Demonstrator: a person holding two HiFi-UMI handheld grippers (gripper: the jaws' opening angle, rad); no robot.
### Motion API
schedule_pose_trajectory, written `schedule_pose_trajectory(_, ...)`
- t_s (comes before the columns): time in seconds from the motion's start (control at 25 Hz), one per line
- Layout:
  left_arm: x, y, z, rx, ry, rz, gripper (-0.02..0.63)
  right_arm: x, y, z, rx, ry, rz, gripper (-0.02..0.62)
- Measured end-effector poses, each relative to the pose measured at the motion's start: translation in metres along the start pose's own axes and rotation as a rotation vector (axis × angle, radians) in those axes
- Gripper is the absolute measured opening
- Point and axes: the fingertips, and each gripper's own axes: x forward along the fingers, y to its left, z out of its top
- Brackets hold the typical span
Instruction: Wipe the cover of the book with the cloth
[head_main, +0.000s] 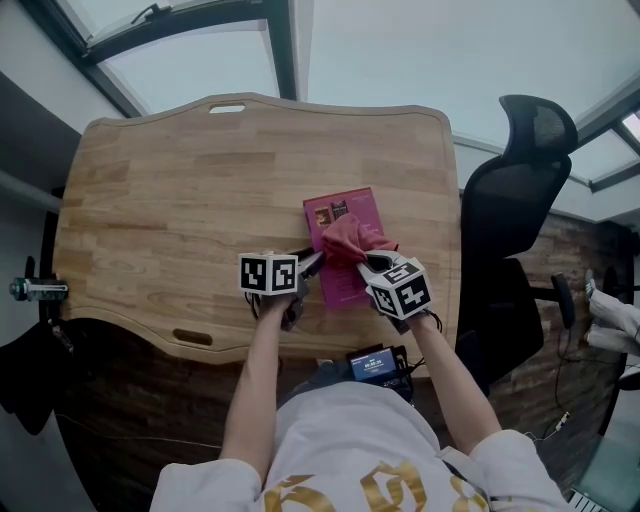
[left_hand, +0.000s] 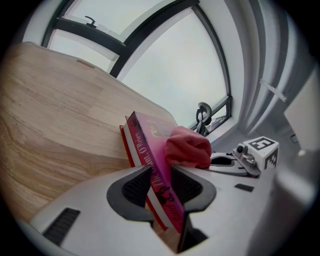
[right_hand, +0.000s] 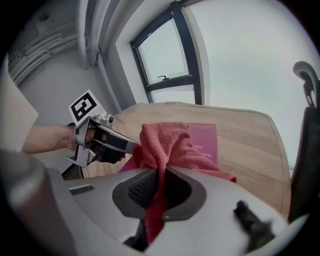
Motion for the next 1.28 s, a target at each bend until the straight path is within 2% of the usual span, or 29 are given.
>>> schedule_pose_trajectory(0.52,0.000,0.000,0.000,0.011,-0.001,0.008,0.133,-0.002,0.014,-0.009,0.006,0.002,0.012,0.041)
schedule_pose_trajectory(0.72,-0.003,-0.002,-0.001,0.018,0.001,0.016,0.132,-0.008,0.010,-0.005,0.062,-0.044,-0.021,0.041)
schedule_pose_trajectory(0.88,-0.014,-0.003,0.004,0.121,-0.033,0.086,0.117,-0.025,0.000,0.005,0.091,-0.130,-0.095,0.041)
schedule_pose_trajectory(1.0,-0.033,-0.014,0.022,0.218,-0.139,0.124,0.085,-0.040,-0.002,0.015,0.102,-0.200,-0.143,0.041)
schedule_pose_trajectory(1.08,-0.048,-0.029,0.036,0.334,-0.207,0.158,0.037,-0.052,-0.001,0.024,0.088,-0.251,-0.184,0.041)
schedule_pose_trajectory(1.2,-0.067,-0.057,0.054,0.498,-0.288,0.196,0.023,-0.073,0.004,0.041,0.048,-0.342,-0.256,0.041)
schedule_pose_trajectory(1.28,-0.080,-0.071,0.066,0.539,-0.360,0.214,0.020,-0.087,0.008,0.053,0.024,-0.408,-0.293,0.041)
